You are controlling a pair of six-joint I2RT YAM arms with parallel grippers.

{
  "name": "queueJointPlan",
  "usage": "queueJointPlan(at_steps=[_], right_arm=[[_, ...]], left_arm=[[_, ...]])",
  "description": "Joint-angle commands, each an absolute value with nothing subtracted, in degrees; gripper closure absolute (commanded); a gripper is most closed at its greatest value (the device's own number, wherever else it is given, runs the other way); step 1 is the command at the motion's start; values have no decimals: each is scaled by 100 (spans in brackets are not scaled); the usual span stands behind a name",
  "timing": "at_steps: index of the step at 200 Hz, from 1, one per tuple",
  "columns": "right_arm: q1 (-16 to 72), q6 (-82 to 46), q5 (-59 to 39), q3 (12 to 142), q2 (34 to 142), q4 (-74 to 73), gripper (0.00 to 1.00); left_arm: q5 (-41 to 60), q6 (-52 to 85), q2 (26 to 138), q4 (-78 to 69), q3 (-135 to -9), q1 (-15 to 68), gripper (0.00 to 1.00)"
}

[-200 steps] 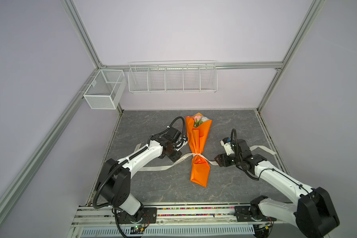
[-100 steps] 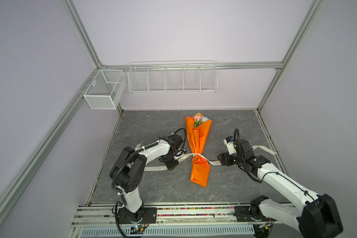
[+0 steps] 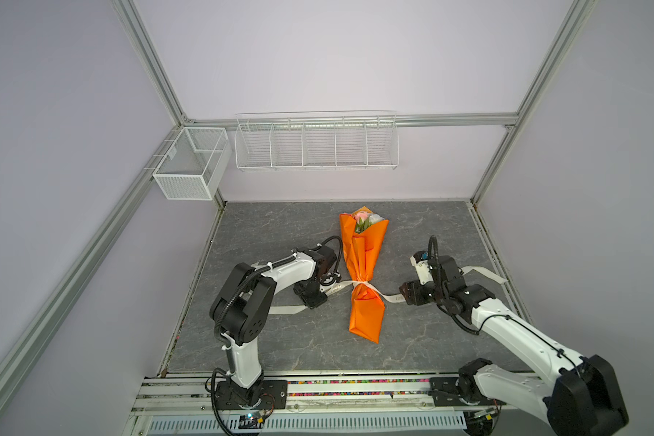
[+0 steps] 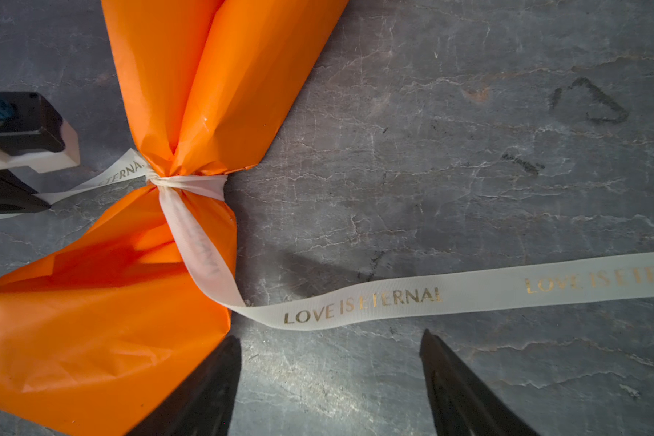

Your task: Tie the bouquet of fake flowers

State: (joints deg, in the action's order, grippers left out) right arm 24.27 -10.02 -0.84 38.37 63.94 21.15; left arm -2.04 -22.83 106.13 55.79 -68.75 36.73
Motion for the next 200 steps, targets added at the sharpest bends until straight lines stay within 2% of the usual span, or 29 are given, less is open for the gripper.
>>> queueJointPlan(at_steps=[1,32,85,141,200], right_arm=[[2448,-944,-97,4007,6486,2182,22],[2452,-1106,-525,4142,6460,2153,22],[2568,-1095,-1963,4403,6657,1670,23],[2896,-921,-2342,4564,6908,989,25],[3349,783,-1916,4650,7473,-306,24]], left_arm=[[192,-2152,10390,5687,-7203,3700,100],[656,-1590,9812,5288,-7515,3700,100],[1701,-887,9057,4153,-7289,3701,100],[2439,-446,8835,3077,-7153,3700,97],[2325,-1082,8694,3098,-7059,3734,97]])
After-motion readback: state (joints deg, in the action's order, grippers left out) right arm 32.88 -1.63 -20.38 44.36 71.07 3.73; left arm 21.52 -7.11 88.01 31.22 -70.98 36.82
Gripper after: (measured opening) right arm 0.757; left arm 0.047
